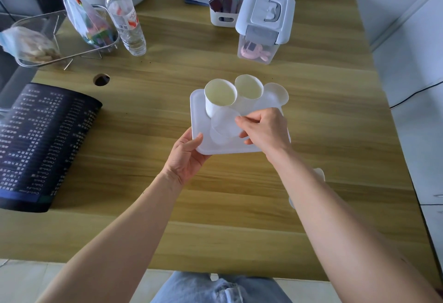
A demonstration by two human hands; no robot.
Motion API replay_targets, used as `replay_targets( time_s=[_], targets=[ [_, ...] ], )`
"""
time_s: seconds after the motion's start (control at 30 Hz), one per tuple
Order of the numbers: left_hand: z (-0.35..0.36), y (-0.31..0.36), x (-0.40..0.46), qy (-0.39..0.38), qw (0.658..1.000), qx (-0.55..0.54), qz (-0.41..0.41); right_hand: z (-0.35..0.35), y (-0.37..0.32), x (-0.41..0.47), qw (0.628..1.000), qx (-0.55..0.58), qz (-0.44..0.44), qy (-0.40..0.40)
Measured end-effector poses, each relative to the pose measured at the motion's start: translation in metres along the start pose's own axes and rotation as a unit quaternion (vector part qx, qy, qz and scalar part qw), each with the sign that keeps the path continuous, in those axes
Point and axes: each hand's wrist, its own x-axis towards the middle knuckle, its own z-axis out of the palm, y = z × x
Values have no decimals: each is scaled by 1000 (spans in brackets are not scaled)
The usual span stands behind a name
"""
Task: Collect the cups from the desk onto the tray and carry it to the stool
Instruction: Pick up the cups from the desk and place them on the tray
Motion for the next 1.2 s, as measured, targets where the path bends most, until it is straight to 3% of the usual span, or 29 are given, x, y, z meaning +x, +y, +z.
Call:
replay_targets(
  time_s=[0.17, 0.33, 0.63, 0.93, 1.2],
  targets=[
    [6, -4, 3, -15, 1000, 13, -6, -4, 4, -1, 1000, -5, 18, -3],
    [15, -11, 12, -23, 999, 15, -19, -31, 20, -5, 997, 27, 48, 48],
    [38, -34, 45, -32, 998, 18, -51, -102, 117, -17, 980, 30, 133, 143],
    [55, -58, 71, -32, 996, 37, -72, -104, 200, -14, 959, 28, 252, 126],
    [59, -64, 76, -33, 996, 43, -74, -106, 211, -12, 963, 40, 247, 96]
  ],
)
